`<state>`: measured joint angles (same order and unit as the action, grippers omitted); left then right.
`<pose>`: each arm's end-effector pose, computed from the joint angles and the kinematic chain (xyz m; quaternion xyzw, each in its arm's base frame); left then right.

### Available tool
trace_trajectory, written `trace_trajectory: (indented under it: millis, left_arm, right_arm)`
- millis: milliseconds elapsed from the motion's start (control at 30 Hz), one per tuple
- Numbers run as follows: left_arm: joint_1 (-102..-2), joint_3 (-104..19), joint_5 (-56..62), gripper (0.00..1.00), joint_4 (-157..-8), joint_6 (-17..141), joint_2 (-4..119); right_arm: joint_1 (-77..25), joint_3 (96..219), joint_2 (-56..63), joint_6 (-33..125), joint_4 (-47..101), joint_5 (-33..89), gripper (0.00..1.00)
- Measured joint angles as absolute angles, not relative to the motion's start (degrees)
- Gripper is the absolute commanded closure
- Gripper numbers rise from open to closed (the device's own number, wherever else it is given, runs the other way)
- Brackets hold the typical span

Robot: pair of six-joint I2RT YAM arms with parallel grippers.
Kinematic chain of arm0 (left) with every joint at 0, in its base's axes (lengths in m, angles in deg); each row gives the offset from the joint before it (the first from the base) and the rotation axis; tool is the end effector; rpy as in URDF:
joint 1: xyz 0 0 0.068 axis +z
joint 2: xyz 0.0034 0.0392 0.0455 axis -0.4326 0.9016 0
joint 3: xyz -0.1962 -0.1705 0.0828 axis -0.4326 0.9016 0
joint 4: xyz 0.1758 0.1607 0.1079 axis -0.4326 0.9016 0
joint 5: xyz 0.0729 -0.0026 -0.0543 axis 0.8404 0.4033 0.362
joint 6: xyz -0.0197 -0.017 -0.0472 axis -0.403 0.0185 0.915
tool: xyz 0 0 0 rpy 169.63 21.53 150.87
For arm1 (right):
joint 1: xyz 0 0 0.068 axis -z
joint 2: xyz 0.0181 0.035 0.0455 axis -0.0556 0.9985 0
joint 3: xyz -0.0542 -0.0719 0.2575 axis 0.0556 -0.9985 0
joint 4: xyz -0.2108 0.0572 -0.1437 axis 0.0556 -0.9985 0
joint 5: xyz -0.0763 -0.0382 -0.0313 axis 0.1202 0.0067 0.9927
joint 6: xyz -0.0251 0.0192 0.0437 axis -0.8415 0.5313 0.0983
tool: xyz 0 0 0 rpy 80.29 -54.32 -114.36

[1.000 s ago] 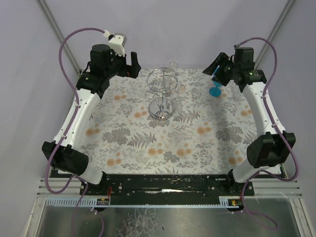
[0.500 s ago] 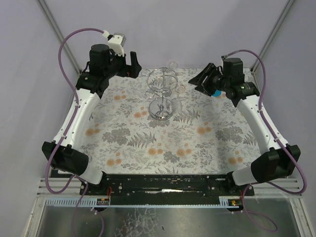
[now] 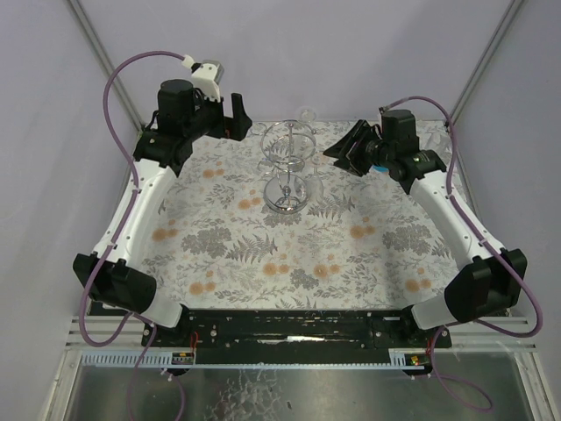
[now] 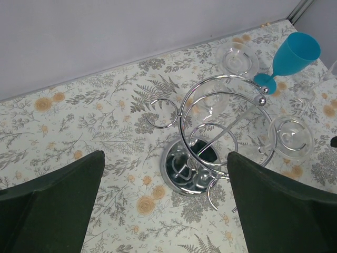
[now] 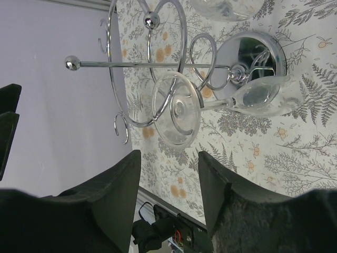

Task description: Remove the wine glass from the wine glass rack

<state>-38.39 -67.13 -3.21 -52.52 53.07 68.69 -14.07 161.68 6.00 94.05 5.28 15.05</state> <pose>0.3299 -0.0837 0.4456 0.1453 0.7920 -0.1760 0.5663 0.3151 0.1109 0.3742 0.1802 0.8203 0.4273 0.3349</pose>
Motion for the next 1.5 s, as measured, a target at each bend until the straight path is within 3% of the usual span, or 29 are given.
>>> trace_trajectory:
  millis: [733, 1000, 1367, 1500]
  left_arm:
    - [-38.4, -66.0, -3.2, 0.02, -52.3, 53.0, 67.2]
    - [-38.4, -66.0, -3.2, 0.02, -52.3, 53.0, 67.2]
    - [-38.4, -65.8, -3.2, 0.02, -52.2, 53.0, 67.2]
    - [-38.4, -65.7, -3.2, 0.02, -52.2, 53.0, 67.2]
  right_arm:
    - [-14.5, 160.6, 10.5, 94.7, 8.0, 15.1, 0.54]
    - [-14.5, 160.6, 11.0, 95.5, 9.2, 15.0, 0.69]
    - [-14.5, 160.2, 11.0, 96.1, 9.8, 15.0, 0.98]
    - [-14.5, 160.2, 11.0, 96.3, 10.5, 15.0, 1.0]
